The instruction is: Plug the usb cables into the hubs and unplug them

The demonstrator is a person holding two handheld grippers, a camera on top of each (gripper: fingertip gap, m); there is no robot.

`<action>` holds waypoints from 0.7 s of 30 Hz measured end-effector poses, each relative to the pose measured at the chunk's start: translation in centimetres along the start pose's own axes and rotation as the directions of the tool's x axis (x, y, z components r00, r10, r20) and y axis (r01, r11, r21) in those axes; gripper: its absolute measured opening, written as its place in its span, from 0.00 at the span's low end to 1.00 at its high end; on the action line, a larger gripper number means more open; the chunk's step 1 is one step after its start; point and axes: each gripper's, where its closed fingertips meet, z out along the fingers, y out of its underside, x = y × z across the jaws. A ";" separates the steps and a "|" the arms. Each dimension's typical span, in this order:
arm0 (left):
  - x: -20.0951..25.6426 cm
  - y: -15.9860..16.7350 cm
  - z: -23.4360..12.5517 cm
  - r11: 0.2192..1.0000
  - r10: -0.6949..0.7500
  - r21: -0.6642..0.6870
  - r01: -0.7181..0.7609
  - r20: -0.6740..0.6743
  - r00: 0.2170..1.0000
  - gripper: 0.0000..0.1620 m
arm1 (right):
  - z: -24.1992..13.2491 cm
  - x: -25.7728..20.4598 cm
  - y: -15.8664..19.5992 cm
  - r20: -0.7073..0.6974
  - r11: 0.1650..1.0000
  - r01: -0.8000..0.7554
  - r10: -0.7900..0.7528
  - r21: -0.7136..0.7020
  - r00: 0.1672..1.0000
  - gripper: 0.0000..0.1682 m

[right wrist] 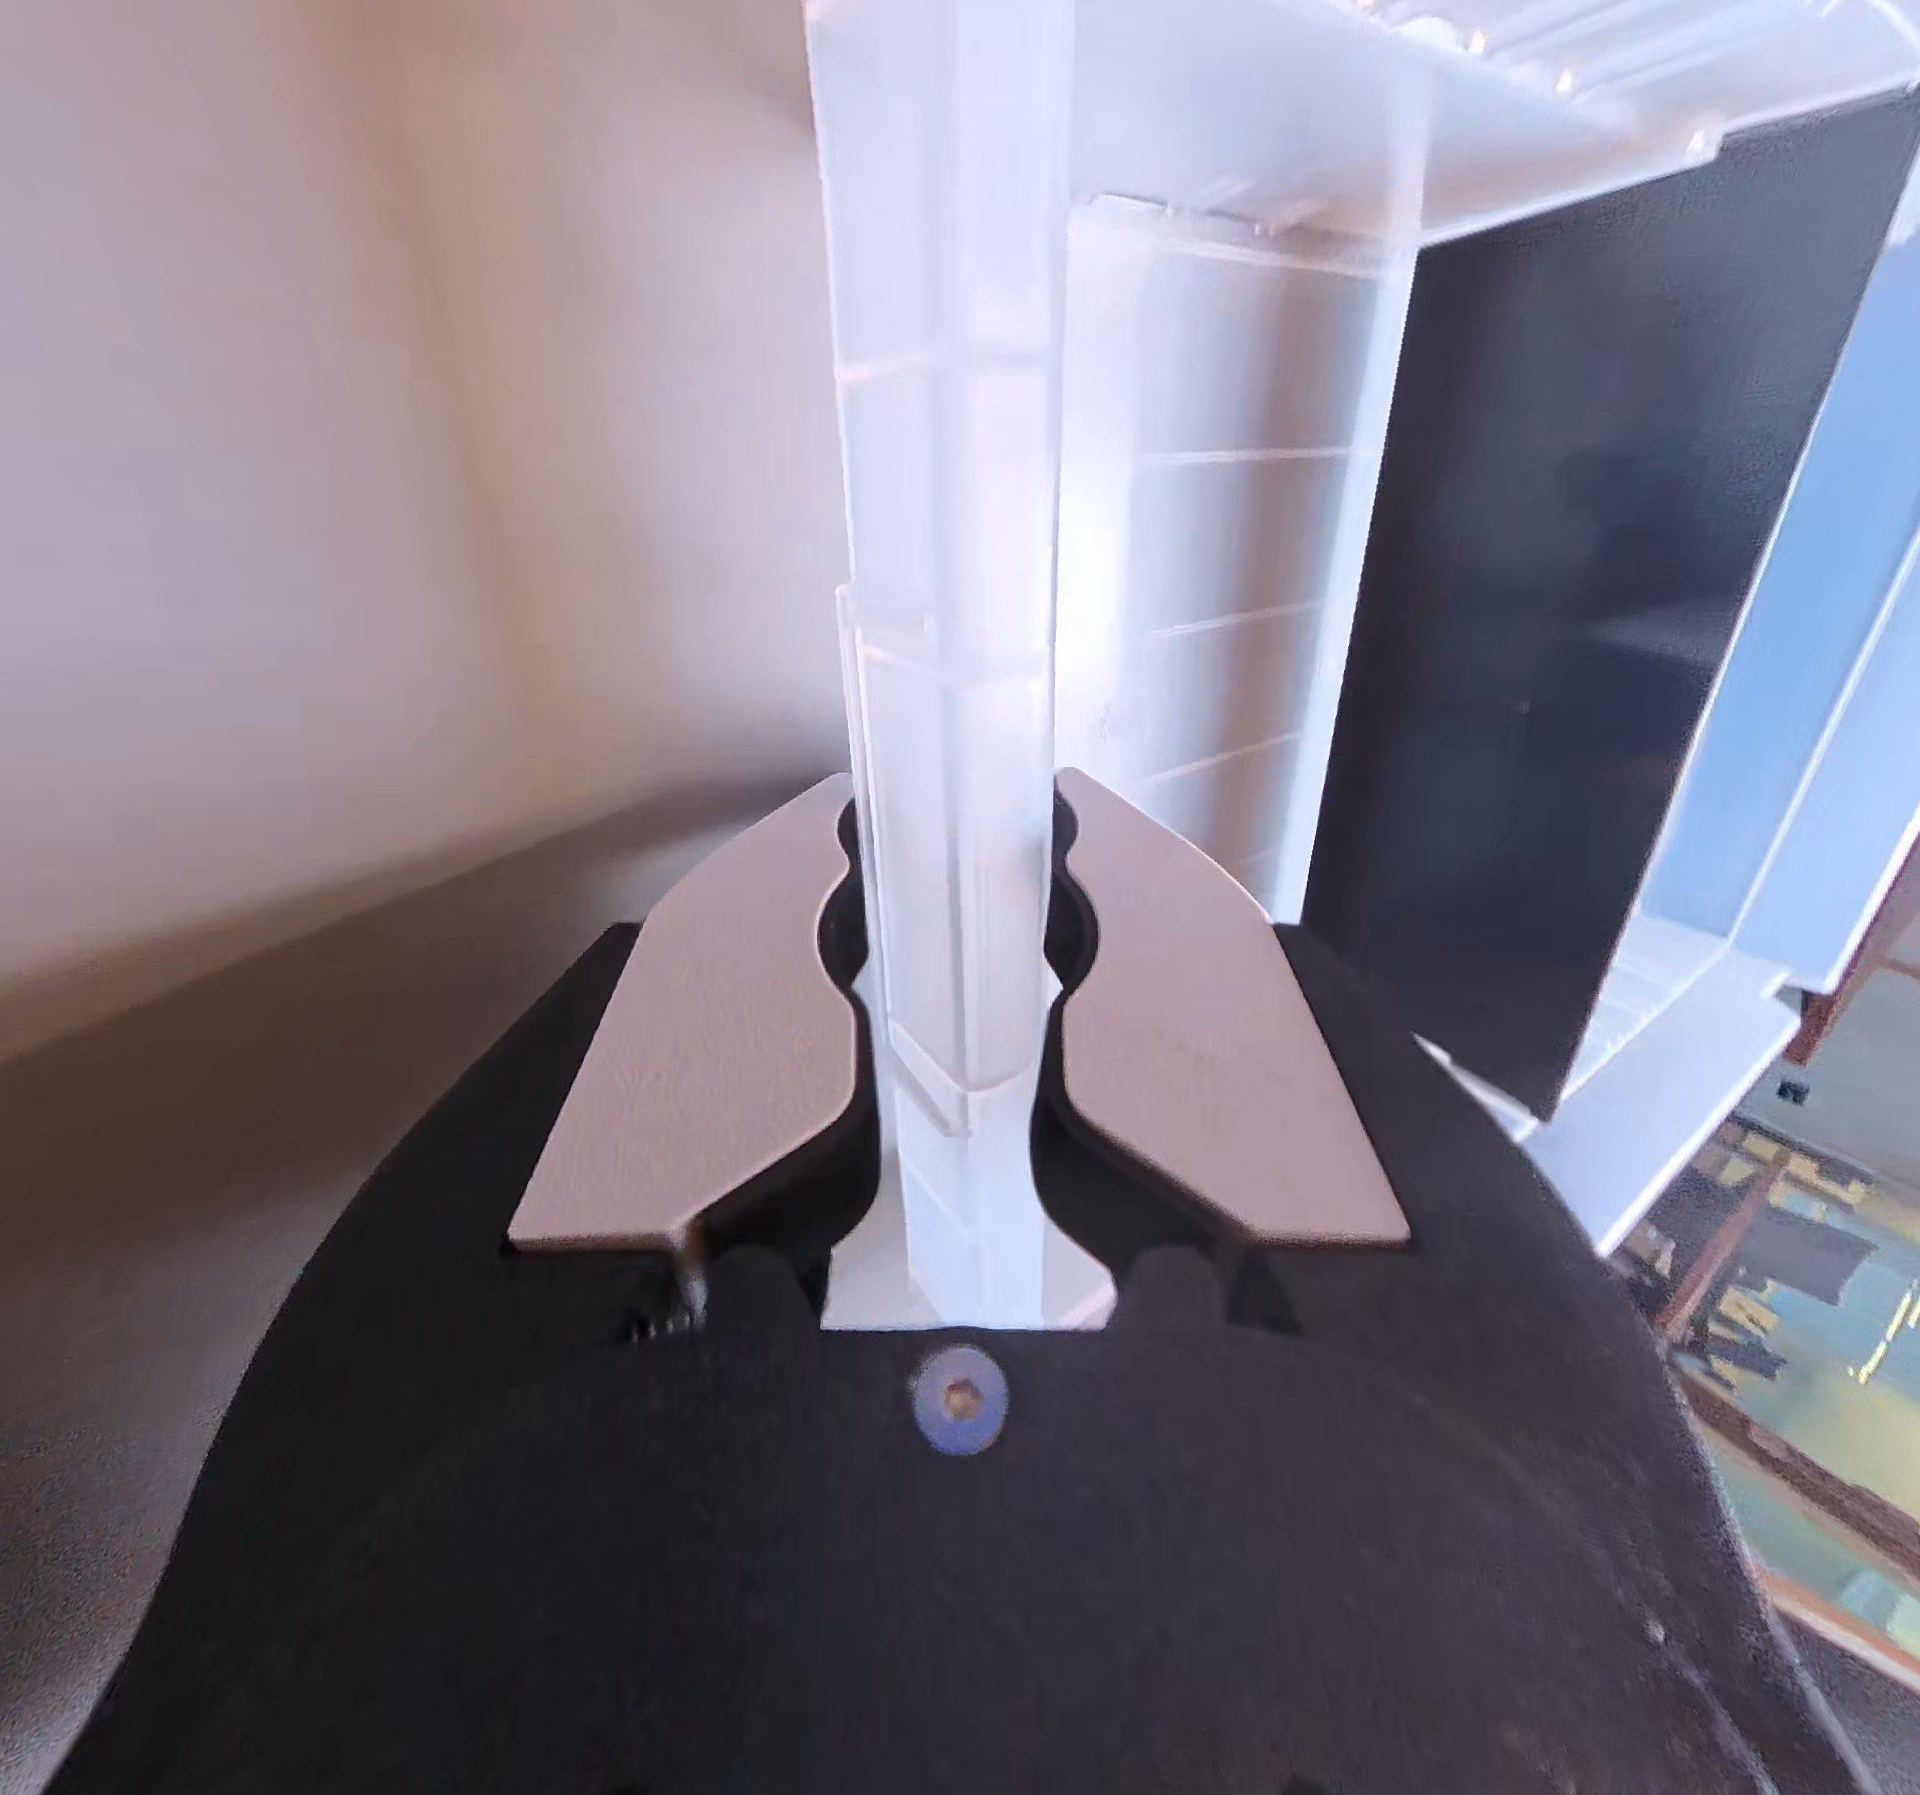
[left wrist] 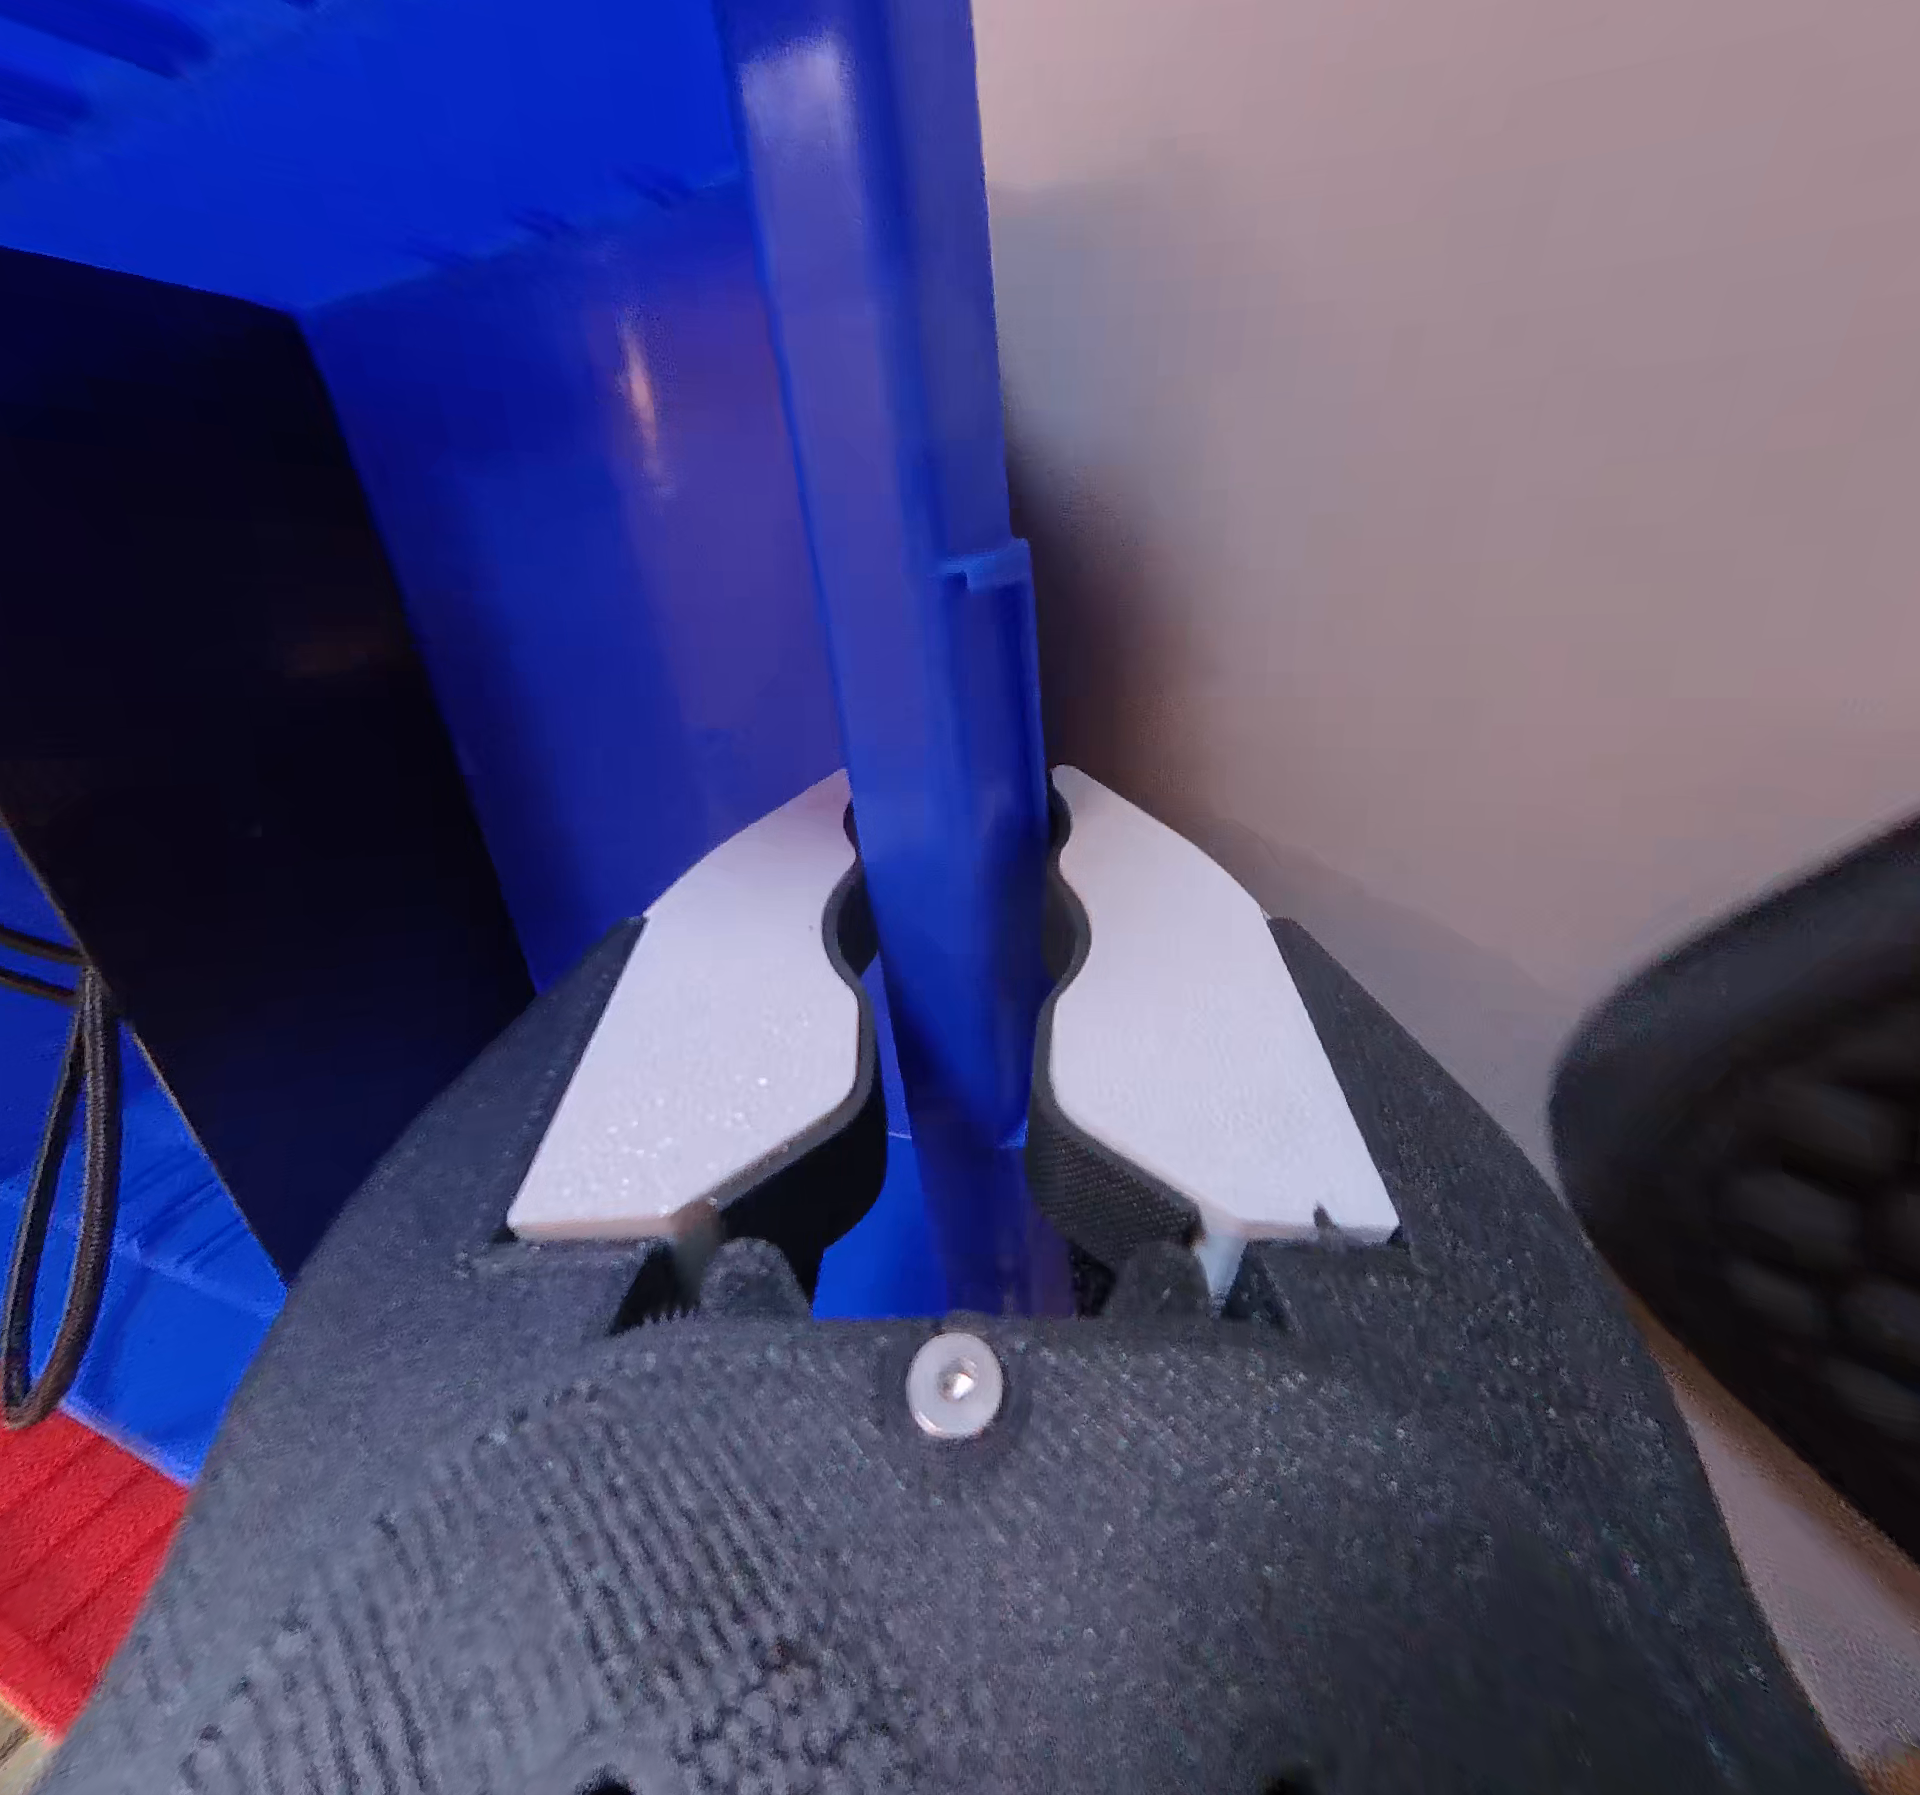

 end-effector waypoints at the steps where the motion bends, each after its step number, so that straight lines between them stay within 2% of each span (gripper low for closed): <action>1: -0.7 -0.5 0.3 1.000 -0.010 0.017 0.009 0.013 1.000 0.18 | 0.3 0.5 0.3 -0.016 1.000 -0.013 0.013 -0.012 1.000 0.19; 6: -2.9 -1.2 1.1 0.999 0.002 0.044 -0.005 0.066 0.998 0.18 | 0.0 1.1 -0.3 -0.045 0.990 -0.134 0.136 0.044 0.990 0.22; 8: -3.1 -1.2 1.0 0.998 0.014 0.065 -0.020 0.094 0.995 0.20 | -1.3 1.3 -1.4 -0.064 0.964 -0.225 0.236 0.139 0.970 0.23; 10: -3.5 -1.4 0.8 0.994 -0.007 0.110 -0.007 0.125 0.992 0.25 | -3.7 1.7 -3.8 -0.032 0.873 -0.354 0.385 0.335 0.922 0.24; 11: -3.7 -1.3 0.7 0.992 -0.013 0.122 -0.005 0.141 0.990 0.28 | -5.2 1.9 -5.2 0.022 0.788 -0.426 0.466 0.445 0.885 0.24; 12: -4.0 -1.2 0.7 0.992 -0.011 0.128 -0.009 0.158 0.987 0.30 | -6.4 2.1 -6.2 0.084 0.702 -0.488 0.526 0.519 0.846 0.23; 13: -4.2 -1.2 0.7 0.991 -0.008 0.134 -0.015 0.173 0.985 0.30 | -6.9 2.1 -6.6 0.126 0.658 -0.526 0.555 0.539 0.822 0.23; 14: -4.5 -1.2 0.8 0.990 -0.007 0.139 -0.019 0.184 0.983 0.30 | -6.6 2.1 -6.4 0.123 0.667 -0.537 0.563 0.516 0.817 0.23; 17: -5.3 -1.1 1.0 0.990 -0.010 0.143 -0.021 0.213 0.977 0.30 | -4.4 2.2 -4.5 -0.005 0.796 -0.465 0.506 0.387 0.862 0.24; 19: -5.9 -0.9 1.1 0.990 -0.006 0.137 -0.029 0.246 0.969 0.29 | -2.6 1.1 -3.5 0.010 0.853 -0.443 0.458 0.275 0.889 0.26; 21: -6.2 -0.8 1.1 0.992 -0.007 0.119 -0.028 0.284 0.959 0.28 | -1.5 0.9 -3.0 -0.021 0.889 -0.402 0.416 0.221 0.909 0.25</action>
